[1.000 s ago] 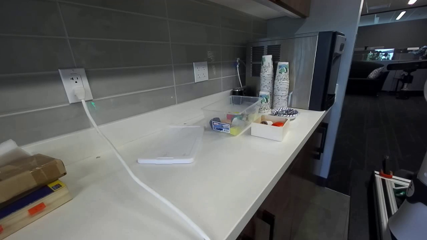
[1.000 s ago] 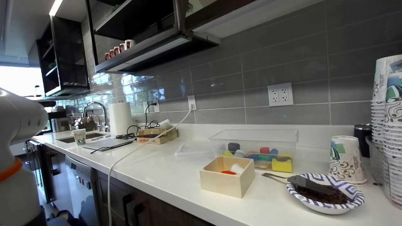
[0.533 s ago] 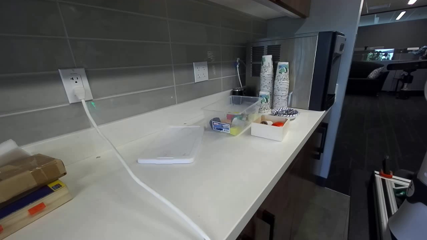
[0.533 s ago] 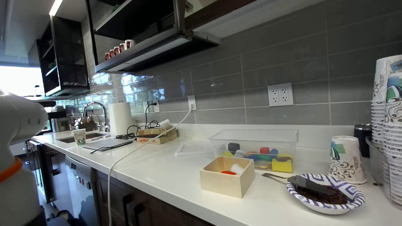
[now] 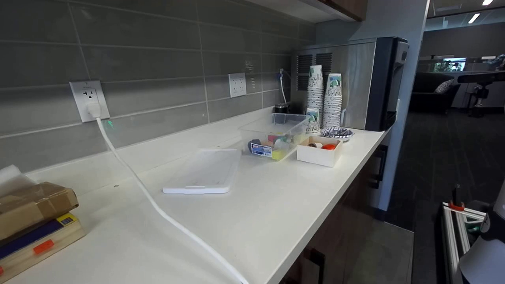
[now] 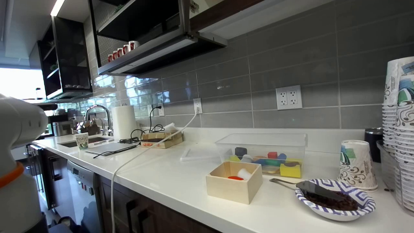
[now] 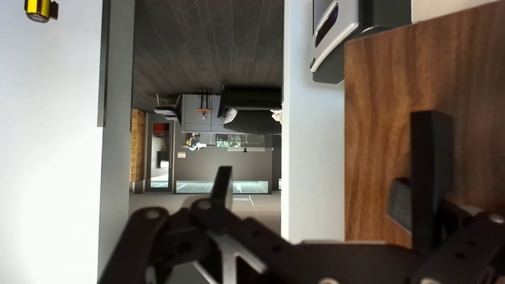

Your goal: Open the cabinet door

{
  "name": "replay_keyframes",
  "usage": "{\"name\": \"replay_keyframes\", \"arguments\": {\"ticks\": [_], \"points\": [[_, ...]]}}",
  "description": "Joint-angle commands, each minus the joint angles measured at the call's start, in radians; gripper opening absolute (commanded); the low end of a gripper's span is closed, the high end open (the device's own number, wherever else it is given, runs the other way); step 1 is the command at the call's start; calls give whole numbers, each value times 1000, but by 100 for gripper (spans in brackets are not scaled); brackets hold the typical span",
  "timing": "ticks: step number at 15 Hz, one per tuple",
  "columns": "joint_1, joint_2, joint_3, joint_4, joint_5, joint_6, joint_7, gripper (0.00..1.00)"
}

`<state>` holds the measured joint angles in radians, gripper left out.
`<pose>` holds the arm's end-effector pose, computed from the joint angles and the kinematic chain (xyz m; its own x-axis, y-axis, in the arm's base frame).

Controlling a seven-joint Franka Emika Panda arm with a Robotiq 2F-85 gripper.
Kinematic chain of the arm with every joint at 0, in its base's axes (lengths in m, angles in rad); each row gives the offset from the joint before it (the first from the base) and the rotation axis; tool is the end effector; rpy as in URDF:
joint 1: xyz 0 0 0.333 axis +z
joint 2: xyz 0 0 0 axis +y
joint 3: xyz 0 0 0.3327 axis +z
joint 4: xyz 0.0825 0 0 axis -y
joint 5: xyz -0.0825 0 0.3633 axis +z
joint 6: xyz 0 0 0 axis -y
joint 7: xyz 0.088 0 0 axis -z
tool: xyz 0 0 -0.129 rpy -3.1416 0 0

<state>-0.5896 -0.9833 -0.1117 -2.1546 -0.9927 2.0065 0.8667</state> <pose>0.1022 -0.2179 0.8065 0.0215 -0.3627 0.9317 -0.9996 -0.0261 0.0129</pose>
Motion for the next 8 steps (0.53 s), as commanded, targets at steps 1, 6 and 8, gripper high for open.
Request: {"name": "replay_keyframes", "arguments": {"ticks": [1,6,8], "points": [[28,-35,-24,-61,-52,-66,20,100],[65,-28,-32,-53,-73,-84,36,100],[82,-21,-40,-45,-79,-90,43,100]]}}
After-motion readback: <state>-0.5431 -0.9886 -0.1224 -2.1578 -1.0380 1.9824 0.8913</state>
